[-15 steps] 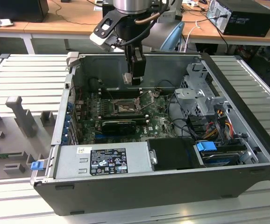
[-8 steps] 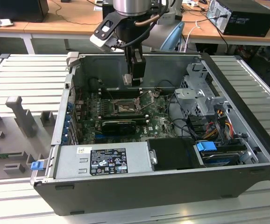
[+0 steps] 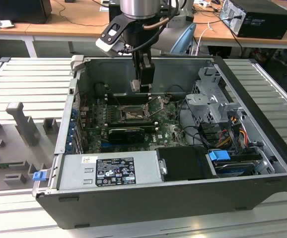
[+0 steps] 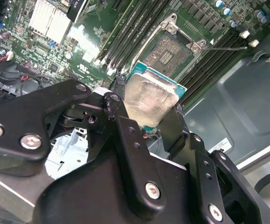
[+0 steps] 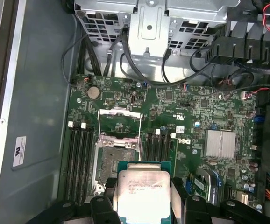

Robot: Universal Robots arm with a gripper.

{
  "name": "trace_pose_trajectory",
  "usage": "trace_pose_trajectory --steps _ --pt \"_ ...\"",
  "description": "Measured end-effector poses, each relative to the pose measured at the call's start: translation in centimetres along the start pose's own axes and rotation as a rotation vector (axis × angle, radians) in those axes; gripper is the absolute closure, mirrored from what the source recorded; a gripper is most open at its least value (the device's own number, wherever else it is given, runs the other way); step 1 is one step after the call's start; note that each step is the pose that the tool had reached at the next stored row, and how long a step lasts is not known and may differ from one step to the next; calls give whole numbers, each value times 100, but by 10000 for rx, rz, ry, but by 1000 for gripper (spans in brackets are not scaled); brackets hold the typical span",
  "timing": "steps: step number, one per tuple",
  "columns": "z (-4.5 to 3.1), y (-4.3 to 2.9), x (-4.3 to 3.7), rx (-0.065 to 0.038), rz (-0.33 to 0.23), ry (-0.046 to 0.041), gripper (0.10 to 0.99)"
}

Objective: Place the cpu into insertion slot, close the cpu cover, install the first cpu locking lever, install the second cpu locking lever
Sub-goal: 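Place the cpu into insertion slot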

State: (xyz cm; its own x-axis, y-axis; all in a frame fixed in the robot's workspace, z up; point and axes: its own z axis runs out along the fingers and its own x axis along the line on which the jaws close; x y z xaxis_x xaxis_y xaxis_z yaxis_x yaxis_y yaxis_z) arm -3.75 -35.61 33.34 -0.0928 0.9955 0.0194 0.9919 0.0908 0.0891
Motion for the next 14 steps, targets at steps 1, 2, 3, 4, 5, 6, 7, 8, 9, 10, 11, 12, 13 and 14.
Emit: trace_pose_trajectory --steps 1,2,3,4,5,6,7,8,9,10,11,12,13,14 --pt "15 -1 0 0 0 1 549" --pt "40 -3 1 7 0 0 549" --pt "56 -5 1 10 0 1 549" --pt "69 -6 2 14 1 1 549" --pt "82 -7 3 19 1 2 549" --pt "94 -8 4 23 2 1 549" --pt "114 -9 7 33 1 3 549" --pt "123 -10 8 36 1 3 549" --pt "133 -11 8 41 1 4 549" --pt "142 -12 9 44 2 4 549" --pt "151 -13 9 47 2 5 549" --pt "160 -14 9 50 3 5 549" --pt "169 -15 9 53 3 5 549" --pt "181 -16 9 60 3 5 549"
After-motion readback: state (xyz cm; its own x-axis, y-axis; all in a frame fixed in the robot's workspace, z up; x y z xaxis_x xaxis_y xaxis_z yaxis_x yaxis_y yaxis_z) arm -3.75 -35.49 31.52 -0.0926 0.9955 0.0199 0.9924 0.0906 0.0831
